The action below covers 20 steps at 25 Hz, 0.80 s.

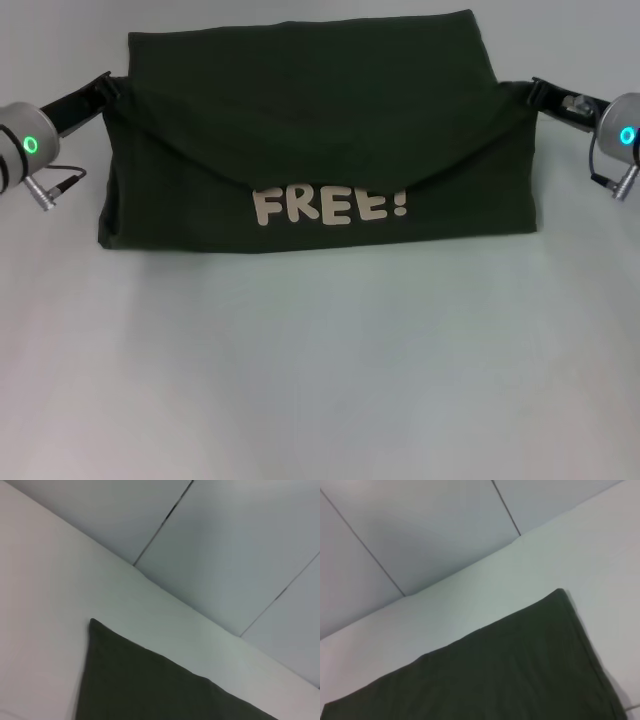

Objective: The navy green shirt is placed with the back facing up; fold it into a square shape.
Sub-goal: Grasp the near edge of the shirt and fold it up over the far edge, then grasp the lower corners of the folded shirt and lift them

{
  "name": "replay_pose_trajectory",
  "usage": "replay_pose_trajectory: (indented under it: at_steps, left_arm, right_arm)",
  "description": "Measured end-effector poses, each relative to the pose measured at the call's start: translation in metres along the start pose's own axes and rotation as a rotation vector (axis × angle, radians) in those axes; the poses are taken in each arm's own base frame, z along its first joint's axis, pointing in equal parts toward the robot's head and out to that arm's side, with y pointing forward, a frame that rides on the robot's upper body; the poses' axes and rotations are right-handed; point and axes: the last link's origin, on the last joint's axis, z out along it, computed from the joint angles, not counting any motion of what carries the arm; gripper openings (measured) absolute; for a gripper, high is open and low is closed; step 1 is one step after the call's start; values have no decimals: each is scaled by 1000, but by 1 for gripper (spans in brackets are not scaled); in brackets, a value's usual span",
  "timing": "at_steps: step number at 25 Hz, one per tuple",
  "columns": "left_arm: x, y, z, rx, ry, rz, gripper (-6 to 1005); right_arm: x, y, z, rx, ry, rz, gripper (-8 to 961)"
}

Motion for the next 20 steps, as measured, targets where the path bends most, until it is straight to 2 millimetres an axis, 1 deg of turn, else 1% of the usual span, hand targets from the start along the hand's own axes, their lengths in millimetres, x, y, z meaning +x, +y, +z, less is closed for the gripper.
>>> replay_pose_trajectory:
  at_steps: [3, 6, 12, 14, 16, 19, 20]
  left_arm:
    - [-2, 2, 1, -6, 4, 1, 19]
    - [-5, 1, 1, -1, 0, -1, 21]
    - [-6, -3, 1, 42, 0, 8, 261]
    - [-2, -6, 0, 40, 6, 15, 338]
    - [4, -7, -4, 9, 7, 26, 415]
    - [13, -3, -18, -132, -20, 79, 551]
    - [15, -2, -24, -173, -31, 101, 600]
  right_arm:
    - [1, 1, 1, 2, -5, -1, 74]
    - [1, 1, 0, 2, -9, -4, 139]
    - [-3, 1, 0, 1, -9, -35, 268]
    - [-6, 0, 0, 1, -13, -43, 311]
    - [-10, -1, -3, -12, -24, -48, 397]
    - [-18, -7, -14, -76, -35, -45, 527]
    - [-20, -9, -20, -112, -31, -42, 609]
